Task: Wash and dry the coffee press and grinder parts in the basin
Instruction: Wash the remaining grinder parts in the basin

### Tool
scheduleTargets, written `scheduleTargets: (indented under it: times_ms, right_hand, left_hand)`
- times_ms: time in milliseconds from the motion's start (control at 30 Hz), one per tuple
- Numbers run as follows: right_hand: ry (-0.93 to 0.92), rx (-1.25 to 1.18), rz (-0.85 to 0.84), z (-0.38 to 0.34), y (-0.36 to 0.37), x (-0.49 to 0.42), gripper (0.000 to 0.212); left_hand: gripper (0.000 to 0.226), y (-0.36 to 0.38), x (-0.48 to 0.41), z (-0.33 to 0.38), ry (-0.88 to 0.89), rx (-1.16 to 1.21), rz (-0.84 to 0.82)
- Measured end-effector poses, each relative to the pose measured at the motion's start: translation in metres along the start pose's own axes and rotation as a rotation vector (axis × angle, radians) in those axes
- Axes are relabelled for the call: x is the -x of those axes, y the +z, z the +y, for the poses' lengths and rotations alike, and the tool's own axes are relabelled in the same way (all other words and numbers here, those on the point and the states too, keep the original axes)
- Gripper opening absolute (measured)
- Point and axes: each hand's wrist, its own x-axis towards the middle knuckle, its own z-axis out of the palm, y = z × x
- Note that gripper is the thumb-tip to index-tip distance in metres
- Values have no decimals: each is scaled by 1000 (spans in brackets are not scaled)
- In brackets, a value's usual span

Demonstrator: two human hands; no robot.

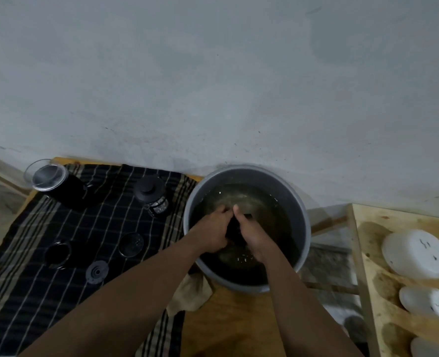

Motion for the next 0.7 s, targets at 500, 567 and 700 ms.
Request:
scheduleTargets:
  times_ms: [500, 567, 700]
  right_hand:
    - [47, -249, 438, 22, -50, -8, 22]
    - [31, -258, 345, 19, -35, -6, 19]
    - [62, -143, 143, 13, -4, -5, 57]
  left_hand:
    - [85, -4, 1, -2, -138, -104, 11]
    - [84, -2, 1, 0, -116, -87, -13]
    - [83, -1, 2, 2, -25, -38, -57]
